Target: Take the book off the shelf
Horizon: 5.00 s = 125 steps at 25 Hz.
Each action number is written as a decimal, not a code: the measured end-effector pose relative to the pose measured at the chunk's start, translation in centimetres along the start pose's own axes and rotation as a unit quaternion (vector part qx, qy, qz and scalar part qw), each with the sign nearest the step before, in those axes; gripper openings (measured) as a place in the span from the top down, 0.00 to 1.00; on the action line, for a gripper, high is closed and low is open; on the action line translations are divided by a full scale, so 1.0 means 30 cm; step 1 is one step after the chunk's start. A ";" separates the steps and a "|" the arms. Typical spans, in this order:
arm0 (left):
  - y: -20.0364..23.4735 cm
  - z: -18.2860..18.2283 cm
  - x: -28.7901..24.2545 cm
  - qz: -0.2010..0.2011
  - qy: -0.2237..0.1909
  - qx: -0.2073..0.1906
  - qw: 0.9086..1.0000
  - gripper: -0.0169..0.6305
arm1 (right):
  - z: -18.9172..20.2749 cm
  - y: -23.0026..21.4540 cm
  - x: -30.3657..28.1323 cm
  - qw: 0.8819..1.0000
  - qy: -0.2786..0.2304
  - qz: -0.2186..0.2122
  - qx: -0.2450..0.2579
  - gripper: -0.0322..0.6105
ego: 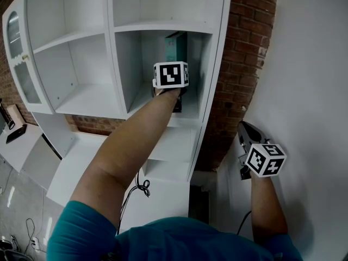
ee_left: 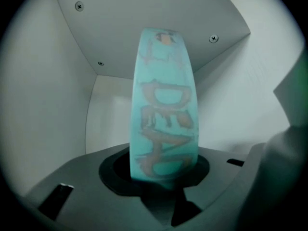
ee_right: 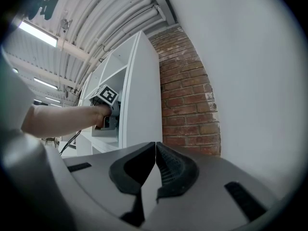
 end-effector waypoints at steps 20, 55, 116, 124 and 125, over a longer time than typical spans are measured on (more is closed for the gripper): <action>0.042 -0.086 0.354 0.058 -0.014 0.016 0.998 0.73 | -0.053 0.106 0.023 1.000 -0.003 -0.025 0.012 0.91; 0.201 0.435 1.108 0.114 0.035 -0.026 0.993 0.73 | 0.197 0.239 0.180 0.997 0.025 -0.068 -0.018 0.92; 0.193 1.131 1.311 0.074 0.151 0.042 0.985 0.73 | 0.829 0.270 0.444 0.979 0.175 -0.072 -0.078 0.92; 0.188 1.125 1.322 0.075 0.147 0.043 0.985 0.73 | 0.817 0.289 0.446 0.978 0.176 -0.087 -0.070 0.92; 0.187 1.123 1.324 0.075 0.146 0.043 0.985 0.73 | 0.815 0.289 0.446 0.978 0.176 -0.088 -0.070 0.92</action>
Point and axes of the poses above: the fingertips, and each gripper's own axes: x backward along the fingers, y to its left, z out of its underside, the point moved 9 cm from there along x, backward along the fingers, and after that the axes turned 11 degrees about -y, right-handed, at the moved point
